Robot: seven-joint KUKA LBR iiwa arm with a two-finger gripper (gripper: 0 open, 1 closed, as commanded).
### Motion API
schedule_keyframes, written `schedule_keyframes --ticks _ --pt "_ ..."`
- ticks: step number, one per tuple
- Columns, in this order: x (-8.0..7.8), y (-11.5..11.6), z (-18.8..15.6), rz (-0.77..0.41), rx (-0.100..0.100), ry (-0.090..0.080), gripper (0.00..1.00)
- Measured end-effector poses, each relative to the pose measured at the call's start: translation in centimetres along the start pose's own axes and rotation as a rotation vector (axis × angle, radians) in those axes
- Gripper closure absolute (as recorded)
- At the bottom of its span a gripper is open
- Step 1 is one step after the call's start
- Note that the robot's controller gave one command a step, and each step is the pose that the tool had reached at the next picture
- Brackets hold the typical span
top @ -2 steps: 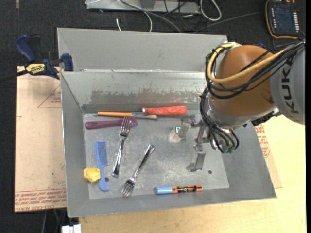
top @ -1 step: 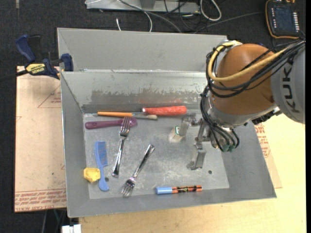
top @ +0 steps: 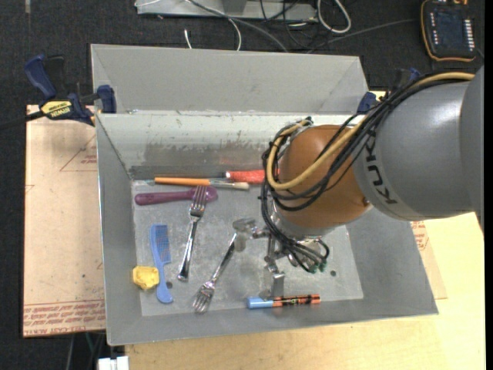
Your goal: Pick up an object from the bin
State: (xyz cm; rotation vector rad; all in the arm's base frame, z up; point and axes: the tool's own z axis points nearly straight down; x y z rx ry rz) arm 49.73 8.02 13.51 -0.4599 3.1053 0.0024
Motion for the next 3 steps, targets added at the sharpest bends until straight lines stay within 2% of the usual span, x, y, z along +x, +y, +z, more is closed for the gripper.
schedule_keyframes --ticks 1,2,3 --pt "-3.1 2.1 -2.6 0.015 0.001 -0.008 0.0" --pt "-3.6 2.1 3.0 -0.34 -0.004 0.006 0.0" --pt "-5.2 -0.2 6.6 -0.478 0.002 -0.007 0.0"
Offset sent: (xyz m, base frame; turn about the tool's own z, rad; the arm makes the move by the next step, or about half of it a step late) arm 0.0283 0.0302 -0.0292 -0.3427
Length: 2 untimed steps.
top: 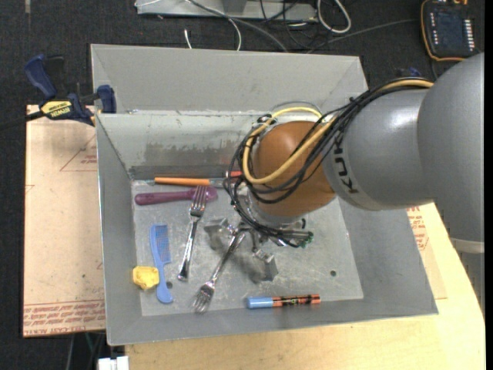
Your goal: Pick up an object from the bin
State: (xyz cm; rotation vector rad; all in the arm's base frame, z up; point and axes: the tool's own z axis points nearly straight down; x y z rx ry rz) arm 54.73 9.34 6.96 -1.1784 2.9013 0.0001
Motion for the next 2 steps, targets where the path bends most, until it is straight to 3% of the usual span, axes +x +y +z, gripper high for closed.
schedule_keyframes --ticks 1,2 --pt "0.35 1.48 -0.13 -0.015 -0.009 0.006 1.0" --pt "0.36 1.48 -0.13 -0.015 -0.009 0.006 1.0"
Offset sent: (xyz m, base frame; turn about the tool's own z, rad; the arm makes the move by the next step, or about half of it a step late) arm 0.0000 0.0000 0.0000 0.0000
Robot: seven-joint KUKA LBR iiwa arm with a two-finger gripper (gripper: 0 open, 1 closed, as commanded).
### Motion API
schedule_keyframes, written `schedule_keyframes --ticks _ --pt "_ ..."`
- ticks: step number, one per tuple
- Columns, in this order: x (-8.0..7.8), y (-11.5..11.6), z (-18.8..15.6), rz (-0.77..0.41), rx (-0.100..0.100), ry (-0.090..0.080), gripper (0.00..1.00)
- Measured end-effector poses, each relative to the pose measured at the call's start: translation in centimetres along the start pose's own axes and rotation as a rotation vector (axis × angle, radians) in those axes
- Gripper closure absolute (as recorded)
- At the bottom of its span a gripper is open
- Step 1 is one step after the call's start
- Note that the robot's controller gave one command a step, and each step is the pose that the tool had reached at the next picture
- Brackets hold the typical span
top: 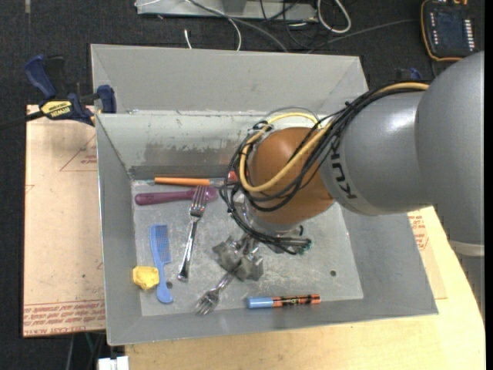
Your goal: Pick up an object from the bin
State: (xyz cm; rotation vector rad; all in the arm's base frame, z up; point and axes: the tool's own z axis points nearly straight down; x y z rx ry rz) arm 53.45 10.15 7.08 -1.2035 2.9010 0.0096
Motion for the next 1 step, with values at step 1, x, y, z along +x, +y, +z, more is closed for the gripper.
schedule_keyframes --ticks 1 --pt "0.17 0.21 -2.86 0.001 -0.005 0.006 1.0"
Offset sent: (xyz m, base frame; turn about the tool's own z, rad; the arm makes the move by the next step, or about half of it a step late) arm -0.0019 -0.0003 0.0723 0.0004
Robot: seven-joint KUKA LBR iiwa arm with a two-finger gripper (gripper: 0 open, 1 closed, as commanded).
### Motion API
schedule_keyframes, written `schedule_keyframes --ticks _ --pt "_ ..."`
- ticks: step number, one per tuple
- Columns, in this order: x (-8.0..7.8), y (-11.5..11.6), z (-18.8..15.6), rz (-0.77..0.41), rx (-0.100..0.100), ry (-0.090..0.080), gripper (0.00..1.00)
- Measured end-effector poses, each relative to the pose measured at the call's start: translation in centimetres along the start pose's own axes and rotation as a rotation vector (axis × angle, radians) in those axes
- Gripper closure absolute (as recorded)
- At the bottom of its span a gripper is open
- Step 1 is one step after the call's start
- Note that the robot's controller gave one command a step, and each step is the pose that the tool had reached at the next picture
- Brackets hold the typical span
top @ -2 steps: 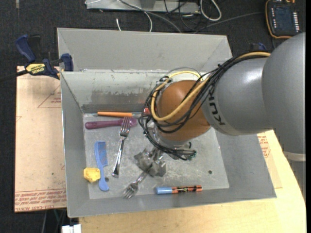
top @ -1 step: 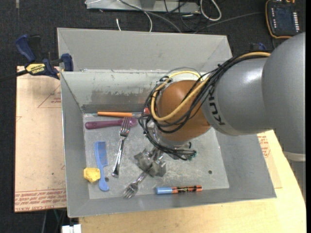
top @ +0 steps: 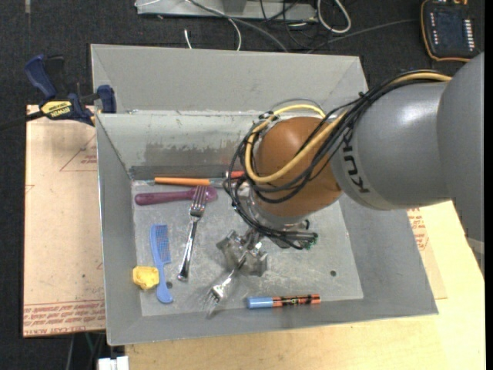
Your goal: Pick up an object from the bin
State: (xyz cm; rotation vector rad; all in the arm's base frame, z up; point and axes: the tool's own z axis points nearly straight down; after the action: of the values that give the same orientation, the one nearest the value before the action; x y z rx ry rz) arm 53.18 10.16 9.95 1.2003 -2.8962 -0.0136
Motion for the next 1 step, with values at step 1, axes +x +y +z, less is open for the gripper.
schedule_keyframes --ticks 1 --pt "-0.11 -0.02 -3.86 0.002 0.002 -0.005 1.0"
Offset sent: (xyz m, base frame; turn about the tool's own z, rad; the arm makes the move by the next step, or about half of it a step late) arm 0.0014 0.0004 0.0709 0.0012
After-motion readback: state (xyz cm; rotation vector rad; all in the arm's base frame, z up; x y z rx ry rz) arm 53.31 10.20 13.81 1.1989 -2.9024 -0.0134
